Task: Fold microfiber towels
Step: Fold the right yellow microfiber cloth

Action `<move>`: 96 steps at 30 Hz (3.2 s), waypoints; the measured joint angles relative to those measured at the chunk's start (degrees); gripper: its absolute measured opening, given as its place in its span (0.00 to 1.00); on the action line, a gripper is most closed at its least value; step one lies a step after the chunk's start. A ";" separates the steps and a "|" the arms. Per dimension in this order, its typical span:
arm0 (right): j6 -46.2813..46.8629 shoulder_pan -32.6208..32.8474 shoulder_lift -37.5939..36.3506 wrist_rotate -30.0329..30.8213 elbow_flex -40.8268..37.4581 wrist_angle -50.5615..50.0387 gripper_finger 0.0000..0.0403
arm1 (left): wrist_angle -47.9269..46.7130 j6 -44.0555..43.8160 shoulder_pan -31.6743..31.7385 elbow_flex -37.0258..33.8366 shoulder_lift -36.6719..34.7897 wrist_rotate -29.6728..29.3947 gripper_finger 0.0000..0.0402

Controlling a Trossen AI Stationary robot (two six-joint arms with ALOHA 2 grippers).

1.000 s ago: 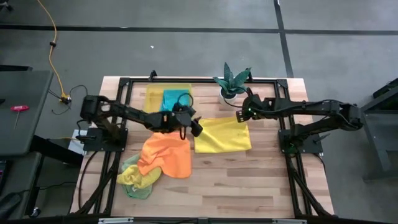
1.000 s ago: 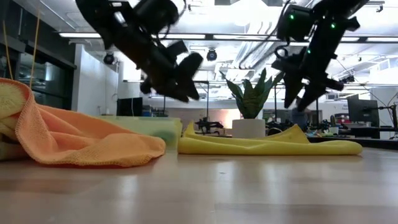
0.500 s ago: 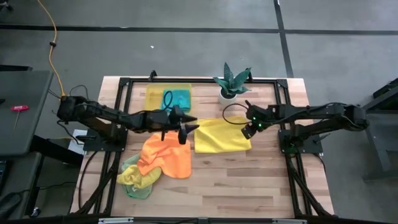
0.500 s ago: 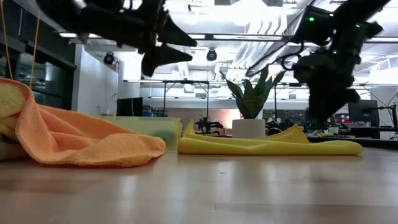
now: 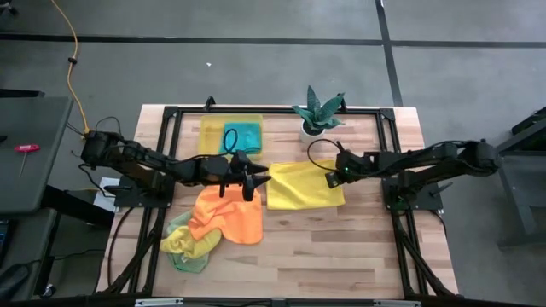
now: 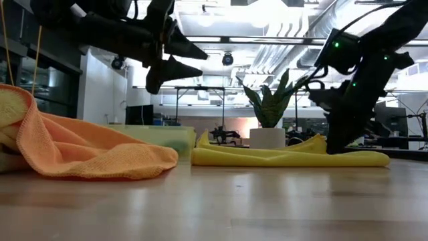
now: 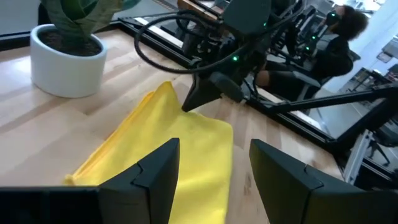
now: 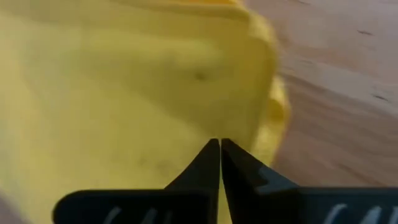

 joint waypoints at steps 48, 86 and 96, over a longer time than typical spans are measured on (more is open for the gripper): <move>13.06 7.74 -6.83 -2.68 0.02 0.33 0.00 | -16.21 13.52 10.62 22.80 26.56 -3.51 0.01; 10.68 7.74 -16.19 11.21 4.30 -5.47 0.00 | -20.17 22.57 15.14 25.98 9.29 10.27 0.00; 2.82 4.38 -15.23 11.31 16.90 -32.27 0.00 | -2.18 10.94 6.56 14.44 4.16 12.44 0.00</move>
